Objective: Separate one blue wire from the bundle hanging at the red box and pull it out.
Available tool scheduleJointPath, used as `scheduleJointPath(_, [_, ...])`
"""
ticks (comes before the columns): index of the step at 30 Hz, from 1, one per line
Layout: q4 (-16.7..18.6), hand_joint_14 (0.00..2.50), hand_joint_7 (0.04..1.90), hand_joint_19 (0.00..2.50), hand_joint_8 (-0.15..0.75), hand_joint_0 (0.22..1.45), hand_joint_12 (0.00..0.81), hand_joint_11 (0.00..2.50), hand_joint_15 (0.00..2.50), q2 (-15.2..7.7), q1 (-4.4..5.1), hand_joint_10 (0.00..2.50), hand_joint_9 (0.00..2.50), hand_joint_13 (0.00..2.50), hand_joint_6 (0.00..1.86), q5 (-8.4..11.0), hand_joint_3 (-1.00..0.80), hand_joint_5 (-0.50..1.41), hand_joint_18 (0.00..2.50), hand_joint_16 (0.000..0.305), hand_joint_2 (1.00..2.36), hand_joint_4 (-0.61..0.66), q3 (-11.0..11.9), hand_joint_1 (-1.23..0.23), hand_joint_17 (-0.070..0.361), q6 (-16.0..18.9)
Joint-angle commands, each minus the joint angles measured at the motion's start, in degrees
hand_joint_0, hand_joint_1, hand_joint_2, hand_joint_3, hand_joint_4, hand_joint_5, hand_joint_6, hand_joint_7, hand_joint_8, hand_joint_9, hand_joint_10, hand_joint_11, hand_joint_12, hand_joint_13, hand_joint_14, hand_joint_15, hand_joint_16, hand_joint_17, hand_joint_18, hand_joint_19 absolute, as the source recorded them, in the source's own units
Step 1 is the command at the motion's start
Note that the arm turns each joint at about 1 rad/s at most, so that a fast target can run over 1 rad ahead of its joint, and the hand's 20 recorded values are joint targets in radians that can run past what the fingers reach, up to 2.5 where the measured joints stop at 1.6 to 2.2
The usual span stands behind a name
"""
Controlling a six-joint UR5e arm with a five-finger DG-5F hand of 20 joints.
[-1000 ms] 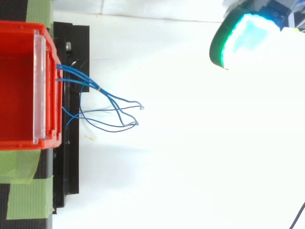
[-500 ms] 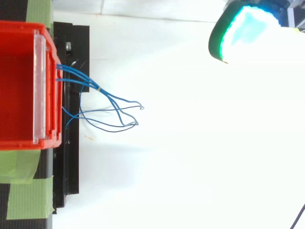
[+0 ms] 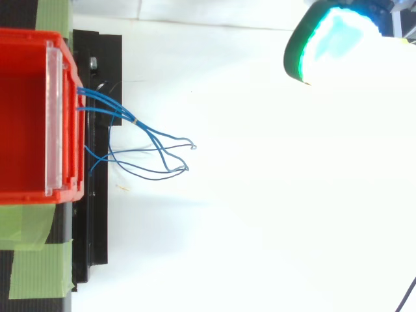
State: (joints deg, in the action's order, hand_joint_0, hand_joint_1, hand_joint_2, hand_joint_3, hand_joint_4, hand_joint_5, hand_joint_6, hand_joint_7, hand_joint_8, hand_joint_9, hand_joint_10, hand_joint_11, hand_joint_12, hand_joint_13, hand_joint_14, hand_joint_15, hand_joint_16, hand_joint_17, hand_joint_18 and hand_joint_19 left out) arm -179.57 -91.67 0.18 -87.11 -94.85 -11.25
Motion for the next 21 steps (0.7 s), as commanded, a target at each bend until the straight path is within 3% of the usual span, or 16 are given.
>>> scheduleJointPath(1, [-0.3, 0.00, 0.68, 0.05, 0.315, 0.46, 0.407, 0.09, 0.20, 0.0, 0.00, 0.00, 0.29, 0.10, 0.50, 0.80, -0.50, -0.26, 0.00, 0.070, 1.00, 0.18, 0.0, -0.37, 0.158, 0.0])
scheduleJointPath(8, [-1.5, 0.00, 0.68, 0.05, 0.317, 0.47, 0.408, 0.12, 0.20, 0.0, 0.35, 0.00, 0.31, 0.11, 0.50, 4.41, -0.50, -0.26, 0.00, 0.070, 1.00, 0.18, 0.0, -0.38, 0.158, 0.0])
scheduleJointPath(21, [-1.7, 0.01, 0.70, 0.06, 0.317, 0.47, 0.408, 0.13, 0.20, -0.1, 0.70, 0.00, 0.33, 0.12, 0.50, 5.11, -0.50, -0.25, 0.00, 0.069, 1.00, 0.19, -0.1, -0.39, 0.156, 0.0])
